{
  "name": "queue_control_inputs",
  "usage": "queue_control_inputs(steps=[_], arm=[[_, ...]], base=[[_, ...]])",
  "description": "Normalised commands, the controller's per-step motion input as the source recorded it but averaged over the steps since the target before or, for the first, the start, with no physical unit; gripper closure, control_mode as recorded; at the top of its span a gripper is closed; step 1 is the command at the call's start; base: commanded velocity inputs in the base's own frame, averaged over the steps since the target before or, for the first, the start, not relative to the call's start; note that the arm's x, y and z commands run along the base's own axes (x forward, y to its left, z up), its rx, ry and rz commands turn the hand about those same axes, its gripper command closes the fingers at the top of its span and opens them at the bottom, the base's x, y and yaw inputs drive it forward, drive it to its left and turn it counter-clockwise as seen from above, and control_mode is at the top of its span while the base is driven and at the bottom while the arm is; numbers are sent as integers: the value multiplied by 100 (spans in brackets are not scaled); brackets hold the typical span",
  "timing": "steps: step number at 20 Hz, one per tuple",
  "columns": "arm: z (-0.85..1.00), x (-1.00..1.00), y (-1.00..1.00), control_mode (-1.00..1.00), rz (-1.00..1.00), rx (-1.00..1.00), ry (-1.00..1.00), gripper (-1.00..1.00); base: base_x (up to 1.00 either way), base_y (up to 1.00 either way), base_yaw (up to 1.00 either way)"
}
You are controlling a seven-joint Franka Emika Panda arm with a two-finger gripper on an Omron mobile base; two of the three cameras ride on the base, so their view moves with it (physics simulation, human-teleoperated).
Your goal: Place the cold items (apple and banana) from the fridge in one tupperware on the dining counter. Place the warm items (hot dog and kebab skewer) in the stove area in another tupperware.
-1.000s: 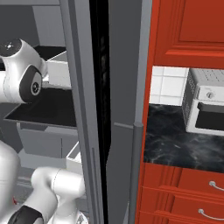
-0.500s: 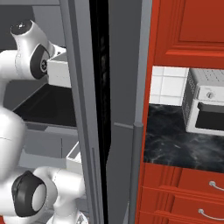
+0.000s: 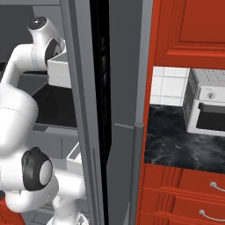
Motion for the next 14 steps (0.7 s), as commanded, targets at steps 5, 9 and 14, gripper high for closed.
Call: queue_control_inputs(steps=[5,9,14], arm=[[-12,58,9,-100,0,0,4,-100],[-9,46,8,-100,0,0,1,-100],[-3,-10,0,-100,0,0,-1,-100]], base=[[0,0,0],[0,0,0],[0,0,0]])
